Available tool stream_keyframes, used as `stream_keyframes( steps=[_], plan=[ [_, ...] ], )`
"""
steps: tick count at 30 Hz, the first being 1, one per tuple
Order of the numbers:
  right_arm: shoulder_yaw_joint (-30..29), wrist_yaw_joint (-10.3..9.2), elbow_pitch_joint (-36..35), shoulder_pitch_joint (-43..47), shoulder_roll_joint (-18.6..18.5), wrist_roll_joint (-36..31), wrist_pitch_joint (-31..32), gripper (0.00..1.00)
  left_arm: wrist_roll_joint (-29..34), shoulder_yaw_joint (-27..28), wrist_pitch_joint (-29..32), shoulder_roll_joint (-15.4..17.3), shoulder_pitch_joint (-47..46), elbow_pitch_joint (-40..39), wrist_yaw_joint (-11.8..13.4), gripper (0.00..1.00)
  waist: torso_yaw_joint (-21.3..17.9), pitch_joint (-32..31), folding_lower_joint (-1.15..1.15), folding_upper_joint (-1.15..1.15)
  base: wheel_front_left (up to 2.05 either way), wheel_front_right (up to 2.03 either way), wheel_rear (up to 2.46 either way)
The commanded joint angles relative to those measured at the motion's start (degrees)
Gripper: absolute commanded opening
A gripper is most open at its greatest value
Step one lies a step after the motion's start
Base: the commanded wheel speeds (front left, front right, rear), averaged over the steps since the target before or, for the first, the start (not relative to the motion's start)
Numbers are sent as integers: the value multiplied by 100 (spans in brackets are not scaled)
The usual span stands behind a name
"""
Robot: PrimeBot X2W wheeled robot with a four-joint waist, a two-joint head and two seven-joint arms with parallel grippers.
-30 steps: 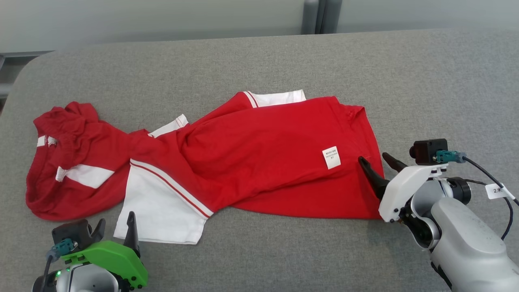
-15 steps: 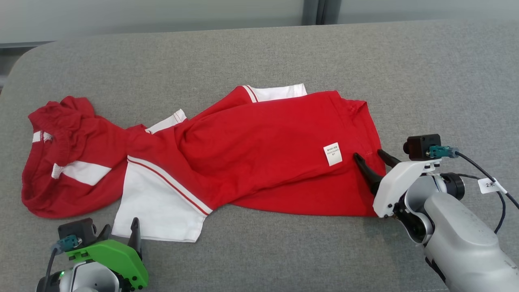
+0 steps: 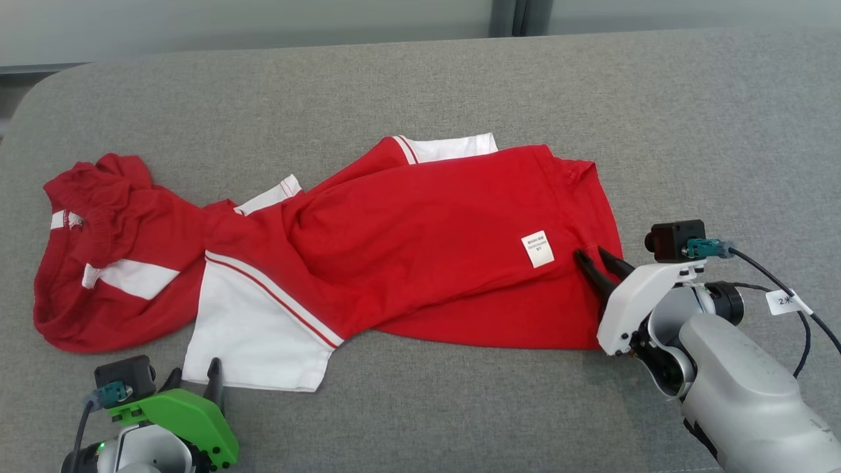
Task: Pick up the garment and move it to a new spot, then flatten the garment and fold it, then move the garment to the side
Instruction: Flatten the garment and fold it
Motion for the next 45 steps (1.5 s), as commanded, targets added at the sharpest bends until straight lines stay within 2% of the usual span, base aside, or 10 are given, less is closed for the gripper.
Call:
stream_keyframes(
  steps=[1, 4, 5, 6, 16, 24, 29, 38, 45],
  plan=[
    [33, 0, 24, -78, -34, 40, -49, 41, -19, -14, -14, 5, -68, 86, -29, 62, 0, 3, 0, 0, 0, 0, 0],
    [85, 0, 47, -94, -46, 86, -102, 21, -33, -30, -51, 2, -77, 121, -64, 13, -3, 3, 0, 0, 0, 0, 0],
    [98, 0, 51, -98, -49, 97, -137, 5, -38, -32, -65, 3, -78, 130, -60, 0, -5, 2, 0, 0, 0, 0, 0],
    [113, 0, 66, -111, -60, 112, -204, 0, -32, -29, -80, 13, -90, 143, -62, 0, -9, -1, 0, 0, 0, 0, 0],
    [238, 0, 84, -169, -96, 237, -478, 0, -50, -56, -216, 63, -113, 140, -103, 0, -13, -83, 0, 0, 0, 0, 0],
    [253, 0, -369, 31, -203, 365, -1092, 0, -10, 6, -551, 110, -63, -214, -106, 0, -5, -270, 0, 0, 0, 0, 0],
    [210, 0, -694, 239, -316, 417, -1261, 0, -86, 68, -668, 113, 65, -606, -72, 0, -22, -431, 0, 0, 0, 0, 0],
    [-281, 0, -1811, 1093, -567, 486, -1381, 0, -64, 237, -643, 303, 540, -1950, 163, 0, -132, -922, 0, 0, 0, 0, 0],
    [-1337, 0, -3300, 2056, -504, 321, -1386, 0, 12, 278, -413, 425, 989, -3175, 437, 0, -234, -1167, 0, 0, 0, 0, 0]
  ],
)
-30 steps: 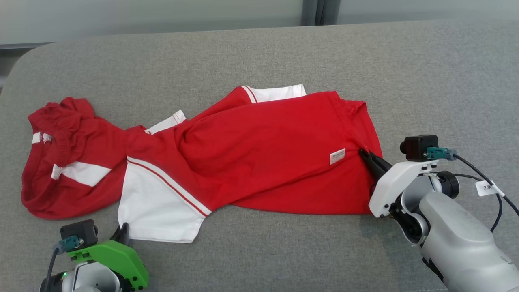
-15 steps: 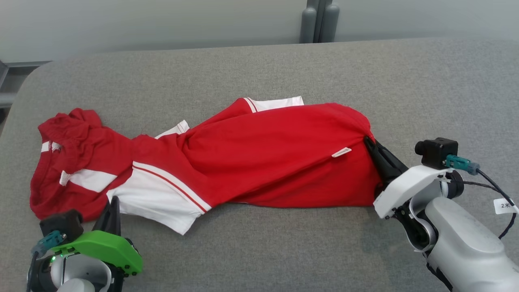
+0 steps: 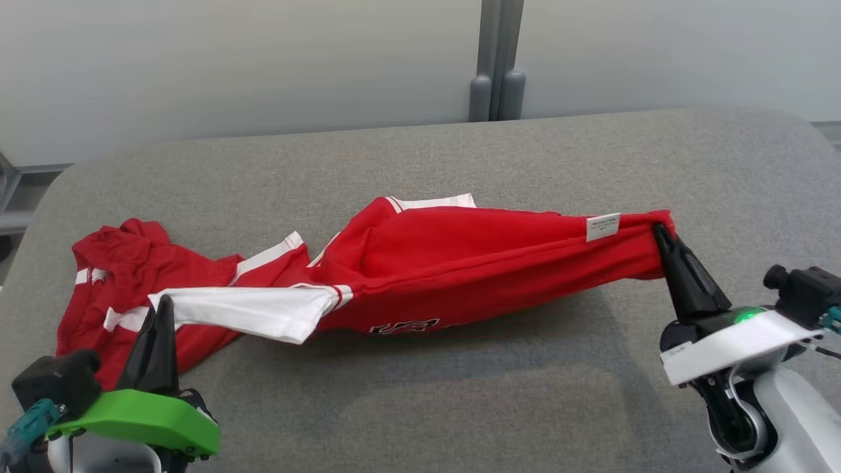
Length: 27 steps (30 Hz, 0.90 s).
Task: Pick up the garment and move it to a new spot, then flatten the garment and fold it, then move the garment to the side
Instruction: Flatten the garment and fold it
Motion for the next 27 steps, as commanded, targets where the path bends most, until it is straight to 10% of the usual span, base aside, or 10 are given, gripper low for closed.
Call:
stream_keyframes(
  steps=[1, 15, 27],
  plan=[
    [-135, 0, -169, 139, 25, -62, -32, 0, 52, 9, 34, 67, 109, -124, 45, 0, -68, -85, 0, 0, 0, 0, 0],
    [-853, 0, -1645, 547, 125, -297, 211, 0, 163, -139, 506, 348, -162, -988, 25, 0, -247, 77, 0, 0, 0, 0, 0],
    [-448, 1, -925, -1504, -336, -391, 802, 0, 160, -525, 1196, 898, -2997, 531, -1094, 0, -363, 1383, 0, 0, 0, 0, 0]
  ],
)
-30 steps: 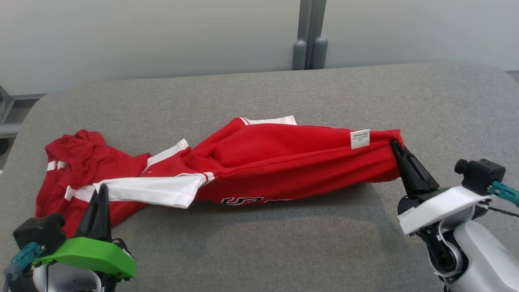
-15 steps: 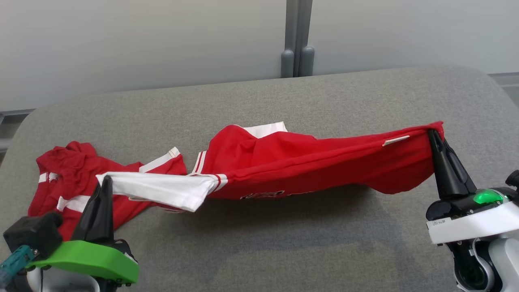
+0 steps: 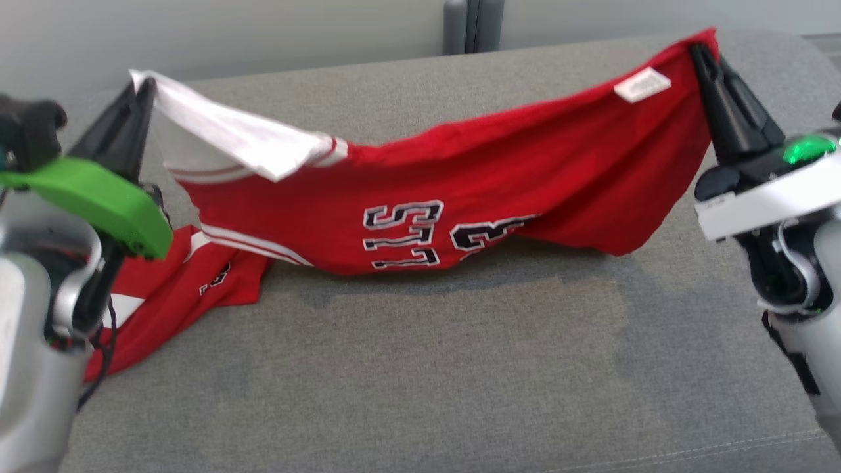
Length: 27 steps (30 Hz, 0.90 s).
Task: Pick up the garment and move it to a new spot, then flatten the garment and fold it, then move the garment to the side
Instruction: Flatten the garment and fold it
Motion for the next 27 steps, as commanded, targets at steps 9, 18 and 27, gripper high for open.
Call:
stream_keyframes(
  steps=[9, 18, 27],
  plan=[
    [490, 0, 1132, -3292, -202, 839, 424, 0, 122, -237, 290, 80, -3822, 2047, -523, 0, -203, 2486, 0, 0, 0, 0, 0],
    [459, 0, 2909, -6428, 88, 1186, -218, 0, 469, -345, -504, -122, -6992, 3904, -592, 0, -264, 3299, 0, 0, 0, 0, 0],
    [768, 1, 3364, -6930, 6, 1483, -793, 0, 146, -593, -1595, -362, -7732, 4617, -618, 0, -151, 3165, 0, 0, 0, 0, 0]
  ],
)
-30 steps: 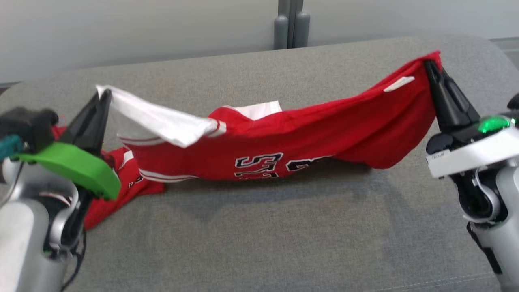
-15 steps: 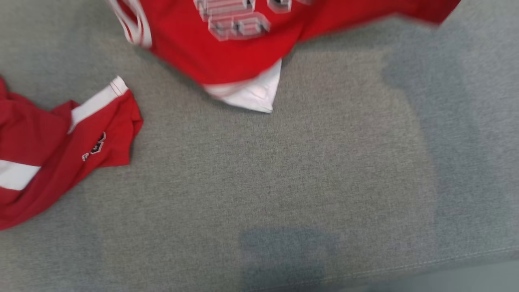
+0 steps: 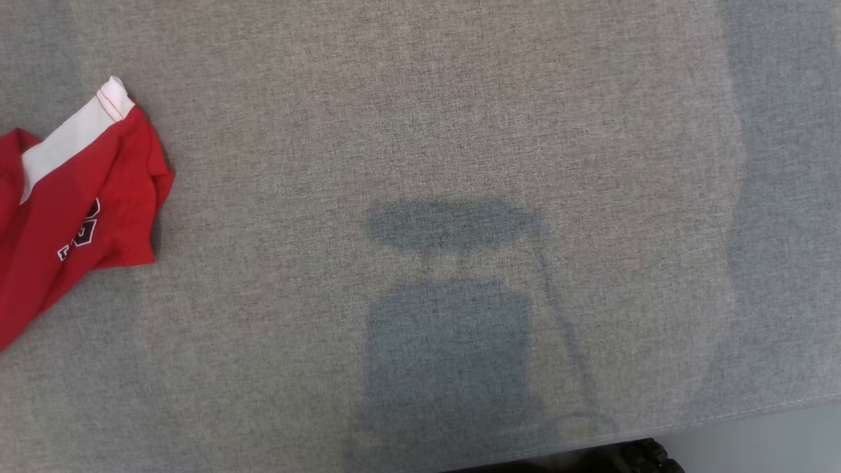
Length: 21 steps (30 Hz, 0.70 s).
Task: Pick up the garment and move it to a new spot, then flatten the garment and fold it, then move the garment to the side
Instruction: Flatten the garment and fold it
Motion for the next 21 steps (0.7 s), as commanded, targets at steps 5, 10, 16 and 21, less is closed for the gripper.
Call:
stream_keyframes(
  steps=[5, 10, 16, 21],
  plan=[
    [455, 2, 215, 916, -138, 513, -27, 0, -580, -527, 97, 99, 933, 67, -15, 0, 121, -270, -2, 0, 0, 0, 0],
    [1059, 2, 250, 2032, -265, 1110, 92, 0, -1217, -1093, 549, 266, 2018, 27, -16, 0, 175, -719, -2, 0, 0, 0, 0],
    [1578, 2, 58, 2969, -289, 1498, 54, 0, -1817, -1395, 774, 450, 2935, -297, -16, 0, 164, -1193, -2, 0, 0, 0, 0],
    [2073, 2, -114, 3803, -301, 1825, 12, 0, -2317, -1705, 924, 635, 4001, -698, -17, 0, 131, -1779, -2, 0, 0, 0, 0]
  ],
)
